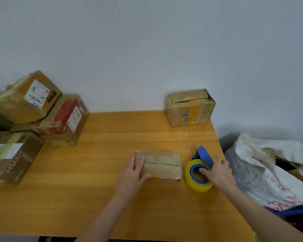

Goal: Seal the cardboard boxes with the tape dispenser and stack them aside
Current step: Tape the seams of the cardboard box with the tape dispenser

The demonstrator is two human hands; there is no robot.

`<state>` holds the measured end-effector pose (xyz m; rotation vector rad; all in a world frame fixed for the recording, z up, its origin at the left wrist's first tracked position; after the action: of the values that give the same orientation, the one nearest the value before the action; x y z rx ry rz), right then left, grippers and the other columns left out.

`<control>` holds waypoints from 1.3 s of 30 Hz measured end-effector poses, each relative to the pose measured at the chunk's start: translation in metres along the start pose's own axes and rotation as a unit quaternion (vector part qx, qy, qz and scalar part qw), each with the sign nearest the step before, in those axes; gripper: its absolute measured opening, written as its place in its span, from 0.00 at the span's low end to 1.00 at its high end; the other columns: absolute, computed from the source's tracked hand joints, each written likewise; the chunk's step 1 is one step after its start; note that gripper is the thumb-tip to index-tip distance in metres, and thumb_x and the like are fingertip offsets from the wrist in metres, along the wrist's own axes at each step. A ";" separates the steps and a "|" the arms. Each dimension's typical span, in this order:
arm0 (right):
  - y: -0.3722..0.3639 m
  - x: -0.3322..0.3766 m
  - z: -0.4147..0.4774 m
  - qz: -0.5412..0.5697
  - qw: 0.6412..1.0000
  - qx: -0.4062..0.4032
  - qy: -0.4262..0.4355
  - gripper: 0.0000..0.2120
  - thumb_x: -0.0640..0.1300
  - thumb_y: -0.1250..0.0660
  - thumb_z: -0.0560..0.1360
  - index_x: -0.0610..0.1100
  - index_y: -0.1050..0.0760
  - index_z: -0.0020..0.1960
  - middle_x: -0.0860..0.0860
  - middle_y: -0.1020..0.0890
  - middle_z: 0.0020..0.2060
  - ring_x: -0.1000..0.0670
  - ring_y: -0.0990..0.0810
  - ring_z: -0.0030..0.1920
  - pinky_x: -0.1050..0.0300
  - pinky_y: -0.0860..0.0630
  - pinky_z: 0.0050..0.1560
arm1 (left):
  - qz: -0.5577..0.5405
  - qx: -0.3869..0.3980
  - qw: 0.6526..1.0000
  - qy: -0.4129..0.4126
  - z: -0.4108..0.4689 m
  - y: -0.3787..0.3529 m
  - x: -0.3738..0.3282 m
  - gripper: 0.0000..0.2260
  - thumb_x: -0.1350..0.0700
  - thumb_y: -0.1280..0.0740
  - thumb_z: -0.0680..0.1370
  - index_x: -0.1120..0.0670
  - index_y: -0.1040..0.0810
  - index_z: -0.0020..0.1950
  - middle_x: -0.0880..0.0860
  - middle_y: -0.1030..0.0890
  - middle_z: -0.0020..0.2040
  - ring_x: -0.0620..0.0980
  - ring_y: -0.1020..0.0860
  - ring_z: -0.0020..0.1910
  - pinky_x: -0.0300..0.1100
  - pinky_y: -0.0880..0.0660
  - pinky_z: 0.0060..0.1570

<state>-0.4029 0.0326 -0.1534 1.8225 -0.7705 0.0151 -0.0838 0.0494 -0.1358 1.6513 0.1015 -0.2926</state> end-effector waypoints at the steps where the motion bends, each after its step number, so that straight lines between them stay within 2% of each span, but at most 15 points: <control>1: -0.009 -0.011 0.007 0.046 0.998 0.044 -0.028 0.20 0.55 0.30 0.75 0.40 0.30 0.55 0.43 0.25 0.48 0.45 0.25 0.43 0.52 0.30 0.40 | 0.002 0.003 1.000 0.000 0.000 0.001 0.000 0.39 0.30 0.56 0.71 0.48 0.46 0.79 0.54 0.59 0.79 0.55 0.41 0.75 0.46 0.28 0.63; 3: -0.025 -0.024 0.019 0.145 0.982 0.106 -0.060 0.18 0.50 0.28 0.75 0.41 0.32 0.37 0.47 0.30 0.28 0.48 0.33 0.28 0.54 0.38 0.31 | 0.009 0.010 1.000 -0.002 0.000 0.001 0.000 0.42 0.29 0.59 0.69 0.48 0.48 0.79 0.53 0.62 0.78 0.53 0.44 0.77 0.45 0.28 0.64; 4: -0.030 -0.028 0.024 0.159 0.978 0.117 -0.061 0.19 0.48 0.28 0.75 0.42 0.33 0.34 0.48 0.33 0.25 0.49 0.35 0.25 0.55 0.39 0.29 | 0.014 0.016 1.000 -0.003 0.001 0.000 0.000 0.43 0.29 0.61 0.68 0.49 0.50 0.79 0.52 0.63 0.77 0.52 0.46 0.77 0.45 0.29 0.65; 10: -0.031 -0.025 0.036 0.202 0.970 0.119 -0.066 0.16 0.36 0.29 0.69 0.43 0.36 0.32 0.51 0.36 0.20 0.50 0.38 0.22 0.58 0.41 0.25 | 0.000 0.038 0.999 0.028 0.003 -0.001 0.004 0.48 0.28 0.59 0.65 0.54 0.58 0.79 0.46 0.68 0.73 0.48 0.50 0.78 0.41 0.34 0.68; 12: -0.027 -0.019 0.037 0.242 0.959 0.132 -0.071 0.17 0.33 0.29 0.67 0.43 0.37 0.31 0.49 0.35 0.22 0.49 0.37 0.24 0.56 0.40 0.27 | 0.001 0.031 0.999 0.026 0.002 0.000 0.003 0.48 0.28 0.59 0.66 0.54 0.58 0.79 0.46 0.68 0.74 0.48 0.50 0.78 0.40 0.33 0.67; 15: -0.017 -0.010 0.030 0.322 0.925 0.180 -0.089 0.05 0.32 0.30 0.68 0.37 0.26 0.41 0.42 0.24 0.35 0.42 0.26 0.34 0.50 0.29 0.36 | -0.007 0.019 1.000 0.021 0.000 0.002 0.002 0.48 0.27 0.59 0.67 0.54 0.56 0.79 0.46 0.67 0.74 0.47 0.49 0.78 0.39 0.33 0.67; 19: 0.037 0.019 0.026 0.387 0.906 0.173 -0.007 0.17 0.38 0.25 0.69 0.37 0.24 0.56 0.42 0.18 0.44 0.43 0.20 0.40 0.52 0.24 0.38 | -0.024 0.012 0.999 0.020 -0.002 0.005 0.001 0.47 0.27 0.59 0.67 0.54 0.56 0.79 0.46 0.66 0.74 0.47 0.48 0.77 0.39 0.37 0.69; 22: 0.079 0.061 0.012 0.322 0.929 0.153 0.104 0.21 0.48 0.22 0.66 0.47 0.27 0.55 0.49 0.19 0.46 0.49 0.19 0.43 0.57 0.25 0.39 | -0.046 0.009 0.999 0.023 -0.002 0.005 0.001 0.45 0.29 0.53 0.70 0.53 0.55 0.79 0.44 0.65 0.74 0.46 0.48 0.77 0.38 0.35 0.67; 26: 0.073 0.125 -0.032 0.214 0.926 0.194 0.242 0.27 0.50 0.20 0.60 0.54 0.29 0.55 0.53 0.21 0.50 0.56 0.18 0.43 0.64 0.24 0.37 | -0.089 -0.007 0.996 0.021 0.001 0.004 0.006 0.40 0.36 0.39 0.75 0.52 0.51 0.79 0.41 0.63 0.73 0.44 0.46 0.77 0.38 0.35 0.66; 29: 0.047 0.151 -0.055 0.148 0.915 0.213 0.308 0.29 0.46 0.21 0.63 0.54 0.32 0.58 0.52 0.24 0.51 0.53 0.20 0.46 0.58 0.20 0.40 | -0.133 0.002 0.991 0.020 0.001 0.003 0.009 0.39 0.39 0.35 0.75 0.52 0.48 0.79 0.41 0.59 0.75 0.42 0.46 0.76 0.38 0.38 0.67; 31: 0.041 0.157 -0.059 0.118 0.915 0.205 0.328 0.28 0.43 0.22 0.66 0.54 0.34 0.59 0.52 0.25 0.51 0.51 0.20 0.48 0.53 0.20 0.42 | -0.185 -0.024 0.982 0.014 0.001 0.011 0.011 0.31 0.45 0.36 0.78 0.55 0.40 0.77 0.45 0.48 0.78 0.44 0.44 0.76 0.36 0.42 0.69; 33: 0.039 0.158 -0.057 0.108 0.915 0.206 0.331 0.29 0.42 0.23 0.67 0.54 0.34 0.60 0.51 0.24 0.52 0.50 0.20 0.48 0.52 0.19 0.43 | -0.289 -0.109 0.950 0.055 0.001 0.028 0.018 0.19 0.50 0.39 0.81 0.57 0.28 0.70 0.52 0.33 0.73 0.48 0.34 0.71 0.32 0.39 0.65; 35: 0.039 0.159 -0.058 0.116 0.911 0.210 0.336 0.28 0.40 0.23 0.66 0.54 0.34 0.59 0.52 0.24 0.51 0.52 0.20 0.48 0.58 0.19 0.42 | -0.459 -0.154 0.862 0.148 0.001 0.043 0.026 0.16 0.48 0.40 0.81 0.55 0.23 0.62 0.51 0.22 0.60 0.47 0.24 0.58 0.28 0.29 0.51; 37: 0.038 0.160 -0.059 0.121 0.908 0.209 0.344 0.28 0.39 0.22 0.66 0.54 0.33 0.58 0.52 0.24 0.51 0.54 0.21 0.48 0.63 0.21 0.40 | -0.619 -0.085 0.751 0.214 0.008 0.045 0.018 0.19 0.41 0.39 0.78 0.54 0.22 0.57 0.51 0.19 0.51 0.47 0.20 0.46 0.34 0.25 0.38; 39: 0.038 0.161 -0.059 0.119 0.908 0.206 0.345 0.28 0.39 0.22 0.66 0.52 0.33 0.59 0.52 0.25 0.52 0.53 0.21 0.49 0.64 0.21 0.40 | -0.639 -0.004 0.736 0.224 0.016 0.048 0.004 0.19 0.38 0.39 0.77 0.52 0.22 0.53 0.50 0.17 0.49 0.46 0.19 0.42 0.39 0.26 0.37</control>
<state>-0.2746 -0.0035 -0.0389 1.9055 -0.4839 0.9983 -0.0705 0.0281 -0.0914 1.3549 1.6458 -0.9052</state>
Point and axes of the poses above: each hand's wrist, its own z-axis towards the middle knuckle, its own y-axis out of the back of the hand, x = y × z, the point moved 6 cm from there along z, towards the middle knuckle
